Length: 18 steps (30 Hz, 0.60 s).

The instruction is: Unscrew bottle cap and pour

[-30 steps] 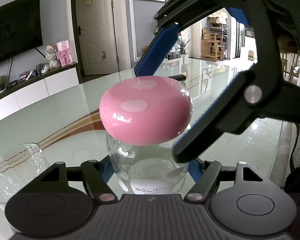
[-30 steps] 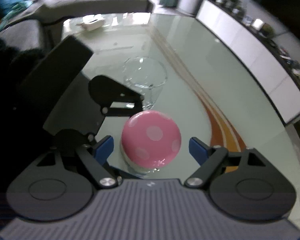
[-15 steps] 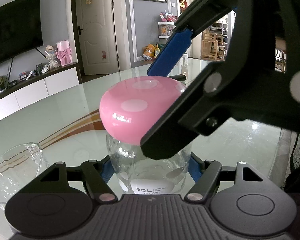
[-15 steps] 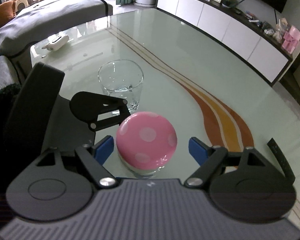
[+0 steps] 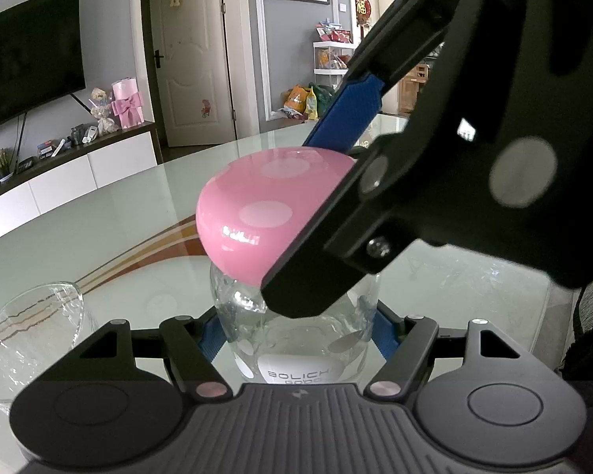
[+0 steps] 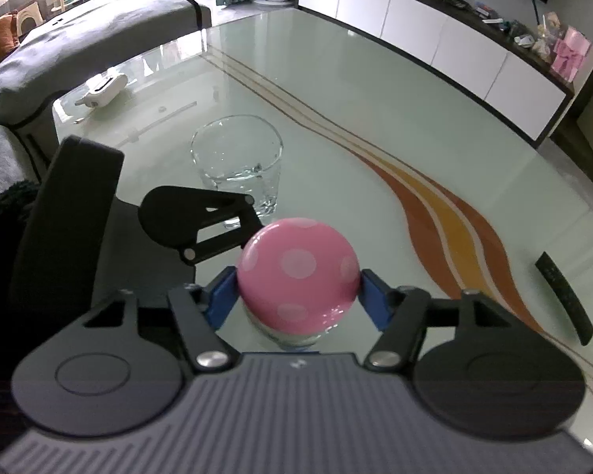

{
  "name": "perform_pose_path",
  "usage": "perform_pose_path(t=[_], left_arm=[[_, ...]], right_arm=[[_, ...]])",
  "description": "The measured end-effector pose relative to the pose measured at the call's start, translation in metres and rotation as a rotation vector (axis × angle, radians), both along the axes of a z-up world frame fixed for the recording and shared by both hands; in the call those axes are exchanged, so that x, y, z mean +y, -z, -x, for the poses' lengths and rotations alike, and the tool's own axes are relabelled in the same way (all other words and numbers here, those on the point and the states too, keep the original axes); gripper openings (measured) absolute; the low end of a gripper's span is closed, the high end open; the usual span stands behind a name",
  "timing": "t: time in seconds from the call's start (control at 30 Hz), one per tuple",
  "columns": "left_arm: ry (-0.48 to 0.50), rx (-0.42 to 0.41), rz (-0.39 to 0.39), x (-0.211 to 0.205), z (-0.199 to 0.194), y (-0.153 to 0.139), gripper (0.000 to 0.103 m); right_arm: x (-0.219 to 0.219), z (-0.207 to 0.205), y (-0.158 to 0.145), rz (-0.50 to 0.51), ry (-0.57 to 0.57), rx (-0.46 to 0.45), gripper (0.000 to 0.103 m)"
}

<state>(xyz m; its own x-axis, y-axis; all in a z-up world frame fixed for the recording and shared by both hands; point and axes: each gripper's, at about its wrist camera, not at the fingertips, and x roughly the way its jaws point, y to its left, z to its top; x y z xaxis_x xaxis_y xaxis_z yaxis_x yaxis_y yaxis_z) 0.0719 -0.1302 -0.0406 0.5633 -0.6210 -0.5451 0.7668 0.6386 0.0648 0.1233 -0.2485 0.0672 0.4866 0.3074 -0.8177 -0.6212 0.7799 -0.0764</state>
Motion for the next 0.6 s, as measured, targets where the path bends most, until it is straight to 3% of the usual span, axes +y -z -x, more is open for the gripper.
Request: perform_pose_path(t=[0.4,0.6], left_arm=[[0.000,0.002,-0.001,-0.002,-0.009,-0.002,0.075],[0.001,0.005,-0.002,-0.002,-0.012,-0.002,0.075]], right_arm=[[-0.003,-0.001,-0.001,0.007,-0.071,-0.004,0.065],[-0.009,-0.003,-0.001,-0.001,-0.161,-0.007,0.065]])
